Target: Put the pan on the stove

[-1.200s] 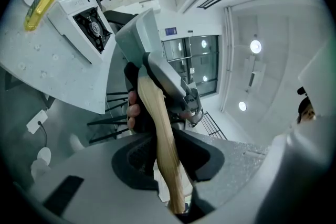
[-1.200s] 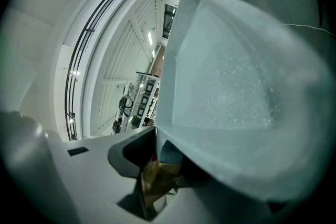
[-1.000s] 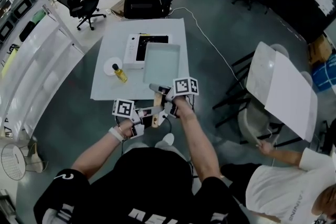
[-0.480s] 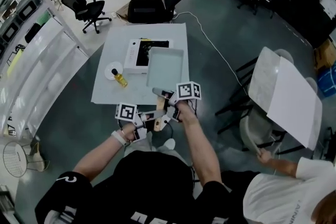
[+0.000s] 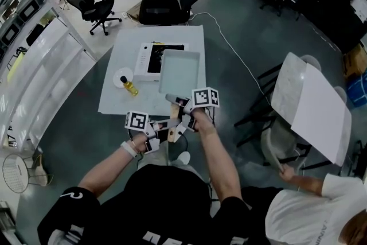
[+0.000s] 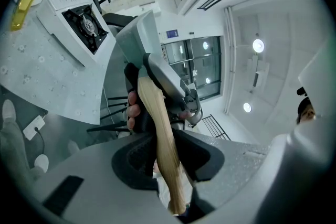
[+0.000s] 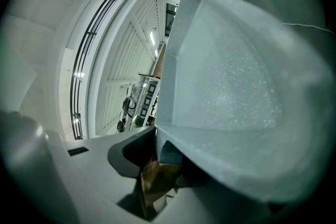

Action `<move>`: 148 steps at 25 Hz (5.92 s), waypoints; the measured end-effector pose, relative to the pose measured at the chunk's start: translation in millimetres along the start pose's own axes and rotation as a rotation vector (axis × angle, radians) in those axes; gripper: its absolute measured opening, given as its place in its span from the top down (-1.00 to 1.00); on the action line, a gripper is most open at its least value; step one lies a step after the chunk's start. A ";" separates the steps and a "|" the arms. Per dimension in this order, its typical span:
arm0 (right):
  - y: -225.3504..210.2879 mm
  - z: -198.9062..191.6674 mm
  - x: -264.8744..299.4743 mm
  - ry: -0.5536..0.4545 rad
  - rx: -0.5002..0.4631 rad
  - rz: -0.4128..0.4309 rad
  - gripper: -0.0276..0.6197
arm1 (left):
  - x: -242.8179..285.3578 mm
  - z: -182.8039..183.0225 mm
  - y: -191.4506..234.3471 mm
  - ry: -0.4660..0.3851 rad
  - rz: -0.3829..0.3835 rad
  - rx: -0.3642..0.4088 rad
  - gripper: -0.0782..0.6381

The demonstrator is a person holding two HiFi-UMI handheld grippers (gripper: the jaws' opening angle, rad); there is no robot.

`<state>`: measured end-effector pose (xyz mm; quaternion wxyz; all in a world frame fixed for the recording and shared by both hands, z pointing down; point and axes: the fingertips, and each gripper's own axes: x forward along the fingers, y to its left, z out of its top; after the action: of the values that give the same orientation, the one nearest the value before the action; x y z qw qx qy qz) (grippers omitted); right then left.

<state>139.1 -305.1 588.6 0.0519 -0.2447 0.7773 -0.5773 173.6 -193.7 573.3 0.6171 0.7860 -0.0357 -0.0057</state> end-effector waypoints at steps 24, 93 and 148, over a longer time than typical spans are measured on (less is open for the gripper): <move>-48.7 55.4 78.6 0.060 0.039 -0.032 0.56 | -21.7 88.4 55.1 -0.072 -0.013 -0.036 0.50; -199.0 127.8 176.9 0.039 0.190 -0.062 0.22 | -46.2 226.1 223.5 -0.054 0.169 -0.044 0.14; 23.4 125.3 -18.5 -0.277 -0.791 -0.564 0.92 | -133.1 225.9 -15.9 -0.537 0.673 0.695 0.79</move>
<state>193.4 -401.2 522.1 -0.1000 -0.5207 0.8258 -0.1924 29.7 -400.6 499.4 0.2583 0.8596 -0.4409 0.0038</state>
